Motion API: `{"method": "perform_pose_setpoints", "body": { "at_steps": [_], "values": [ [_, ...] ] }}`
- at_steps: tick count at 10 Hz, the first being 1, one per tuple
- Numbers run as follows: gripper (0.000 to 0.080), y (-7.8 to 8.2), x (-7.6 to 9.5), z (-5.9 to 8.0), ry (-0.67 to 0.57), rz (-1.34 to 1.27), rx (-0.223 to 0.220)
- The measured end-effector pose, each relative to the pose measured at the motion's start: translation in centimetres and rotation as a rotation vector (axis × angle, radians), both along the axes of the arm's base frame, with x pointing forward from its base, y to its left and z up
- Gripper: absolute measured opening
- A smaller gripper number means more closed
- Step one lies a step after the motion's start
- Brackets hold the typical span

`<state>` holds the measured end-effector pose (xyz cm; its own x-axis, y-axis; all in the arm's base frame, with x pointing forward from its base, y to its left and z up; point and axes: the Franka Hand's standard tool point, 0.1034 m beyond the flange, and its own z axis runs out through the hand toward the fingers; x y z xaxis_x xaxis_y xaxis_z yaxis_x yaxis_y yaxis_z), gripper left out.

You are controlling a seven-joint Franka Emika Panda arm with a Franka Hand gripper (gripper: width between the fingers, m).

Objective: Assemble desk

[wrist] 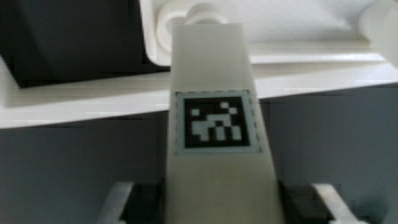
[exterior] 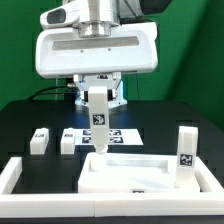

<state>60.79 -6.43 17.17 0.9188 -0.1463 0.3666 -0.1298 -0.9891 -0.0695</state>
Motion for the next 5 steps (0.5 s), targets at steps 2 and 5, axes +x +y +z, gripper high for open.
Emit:
{"method": "perform_pose_setpoints", "body": {
  "at_steps": [2, 5],
  "values": [
    [0.029, -0.1, 0.0, -0.8, -0.012, -0.003, -0.015],
    [0.029, 0.0, 0.4, -2.3, -0.036, -0.007, -0.042]
  ]
}}
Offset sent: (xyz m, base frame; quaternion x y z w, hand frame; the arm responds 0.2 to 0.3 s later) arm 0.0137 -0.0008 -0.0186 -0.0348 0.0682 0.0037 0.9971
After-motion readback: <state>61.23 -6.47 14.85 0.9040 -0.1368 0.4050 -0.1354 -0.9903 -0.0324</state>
